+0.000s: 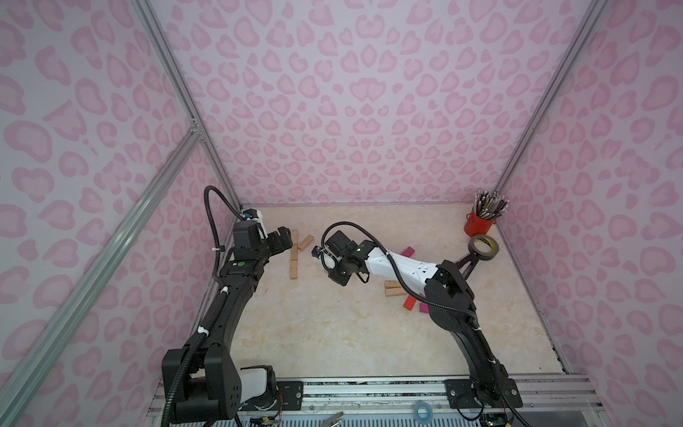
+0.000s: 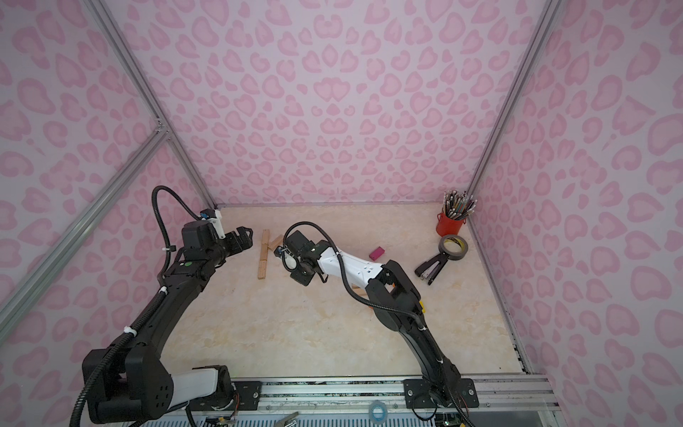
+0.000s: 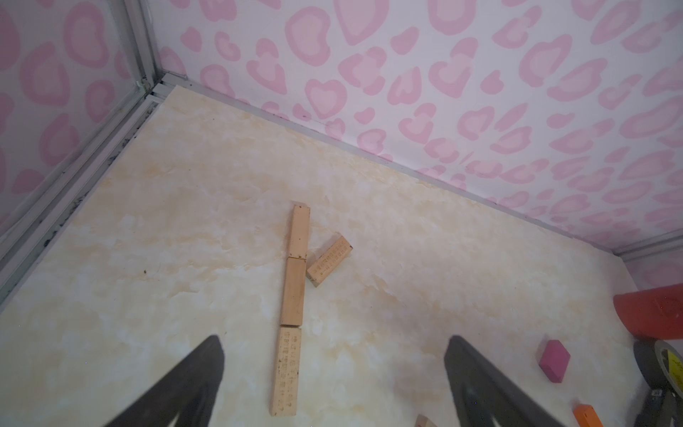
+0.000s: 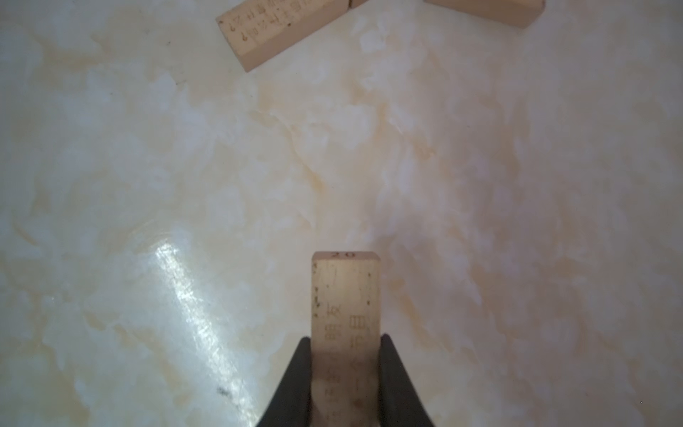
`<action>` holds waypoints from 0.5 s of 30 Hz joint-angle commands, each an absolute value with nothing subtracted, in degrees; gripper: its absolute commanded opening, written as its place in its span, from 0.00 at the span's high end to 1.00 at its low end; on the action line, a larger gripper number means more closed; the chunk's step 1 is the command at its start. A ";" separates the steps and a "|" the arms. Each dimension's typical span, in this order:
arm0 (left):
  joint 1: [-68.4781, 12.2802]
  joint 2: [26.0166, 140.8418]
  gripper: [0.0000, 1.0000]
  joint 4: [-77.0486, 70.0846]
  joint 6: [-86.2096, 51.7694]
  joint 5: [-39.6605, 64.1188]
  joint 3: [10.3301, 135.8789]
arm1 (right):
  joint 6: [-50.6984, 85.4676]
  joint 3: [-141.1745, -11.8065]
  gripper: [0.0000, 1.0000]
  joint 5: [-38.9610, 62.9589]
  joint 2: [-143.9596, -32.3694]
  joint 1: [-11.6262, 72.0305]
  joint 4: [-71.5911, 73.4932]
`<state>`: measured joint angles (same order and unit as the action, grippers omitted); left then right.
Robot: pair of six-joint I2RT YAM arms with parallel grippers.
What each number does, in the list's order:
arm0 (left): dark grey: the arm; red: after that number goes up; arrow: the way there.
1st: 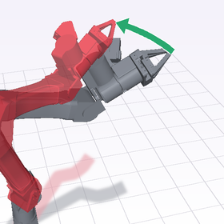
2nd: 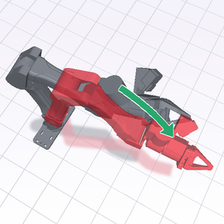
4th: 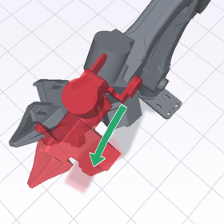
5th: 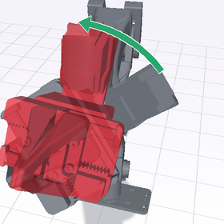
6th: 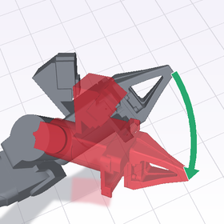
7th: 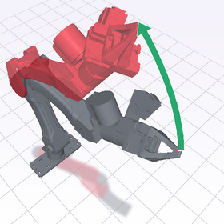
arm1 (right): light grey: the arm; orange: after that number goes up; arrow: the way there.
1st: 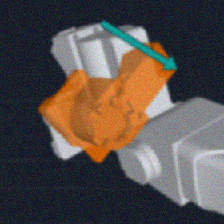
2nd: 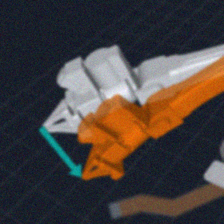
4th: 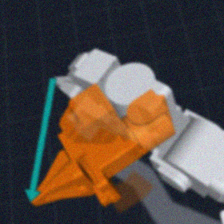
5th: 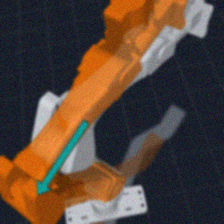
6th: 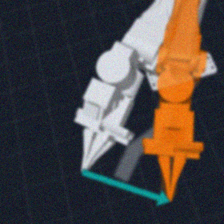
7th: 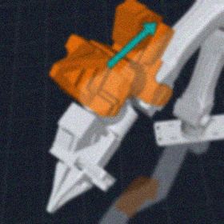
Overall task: Assemble the letter k with building blocks
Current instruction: Place the building block at the center of the board.
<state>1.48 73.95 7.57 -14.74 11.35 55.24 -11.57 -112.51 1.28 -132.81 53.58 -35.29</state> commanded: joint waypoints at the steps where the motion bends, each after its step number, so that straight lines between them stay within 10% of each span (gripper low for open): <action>1: 2.12 74.34 0.06 8.86 -16.77 9.28 56.25 | -9.27 -118.52 0.78 0.15 -138.33 53.91 -38.23; 15: 4.05 74.53 0.08 10.02 -17.49 9.41 56.25 | -1.00 -139.34 0.71 -0.03 -154.64 54.67 -39.27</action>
<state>3.84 74.35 10.07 -17.43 9.85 55.48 -2.85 -138.06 -1.02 -152.51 54.68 -37.52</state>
